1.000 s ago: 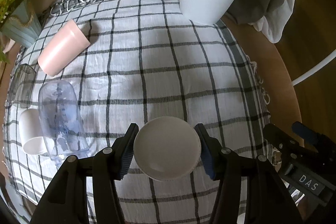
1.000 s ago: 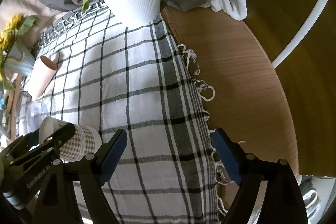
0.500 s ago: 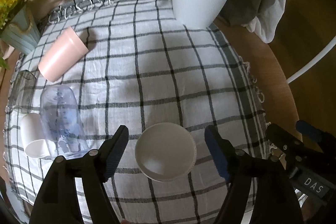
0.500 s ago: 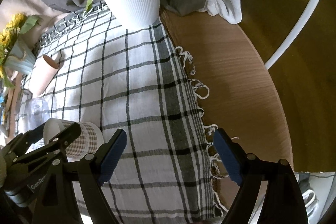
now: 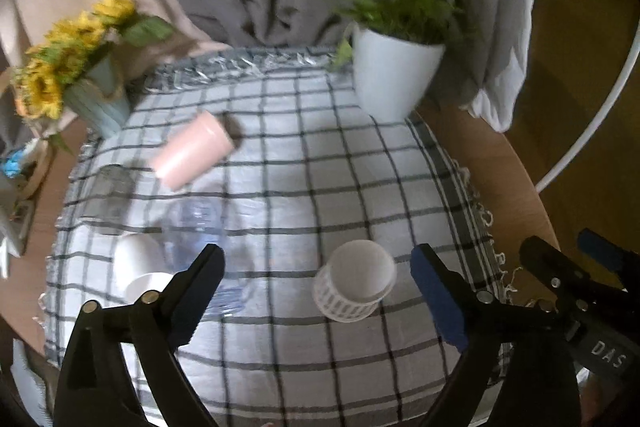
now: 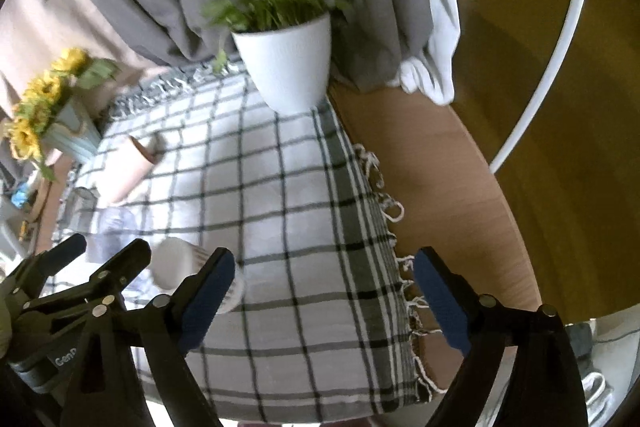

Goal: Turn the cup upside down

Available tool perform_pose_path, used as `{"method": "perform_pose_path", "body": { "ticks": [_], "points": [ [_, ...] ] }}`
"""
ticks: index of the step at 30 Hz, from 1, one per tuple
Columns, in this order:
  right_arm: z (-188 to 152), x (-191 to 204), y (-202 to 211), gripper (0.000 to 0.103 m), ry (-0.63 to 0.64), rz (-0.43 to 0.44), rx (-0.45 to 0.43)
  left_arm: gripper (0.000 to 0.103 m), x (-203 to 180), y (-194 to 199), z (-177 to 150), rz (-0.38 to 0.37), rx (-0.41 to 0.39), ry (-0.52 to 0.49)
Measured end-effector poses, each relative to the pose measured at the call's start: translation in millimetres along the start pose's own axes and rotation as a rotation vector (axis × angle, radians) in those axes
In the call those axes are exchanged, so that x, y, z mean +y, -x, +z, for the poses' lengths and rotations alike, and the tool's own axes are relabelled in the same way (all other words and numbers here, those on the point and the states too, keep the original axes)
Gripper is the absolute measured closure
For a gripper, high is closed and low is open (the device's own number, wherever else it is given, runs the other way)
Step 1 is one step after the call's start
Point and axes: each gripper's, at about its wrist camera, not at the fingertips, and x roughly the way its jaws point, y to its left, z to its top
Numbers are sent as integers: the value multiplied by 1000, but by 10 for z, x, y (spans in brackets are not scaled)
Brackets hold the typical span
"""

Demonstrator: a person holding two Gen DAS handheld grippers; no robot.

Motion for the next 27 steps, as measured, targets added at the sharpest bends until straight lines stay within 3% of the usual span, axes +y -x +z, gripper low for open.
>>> {"method": "perform_pose_path", "body": {
  "ticks": [8,18,27],
  "points": [
    [-102,265,387,8,18,37,-71,5,324,411,-146,70,-73,32],
    [-378,733,685,5,85,47,-142,5,776,613,-498,99,-65,68],
    [-637,989,877,4,60,52,-190,5,1041,804,-654,125,-96,44]
  ]
}}
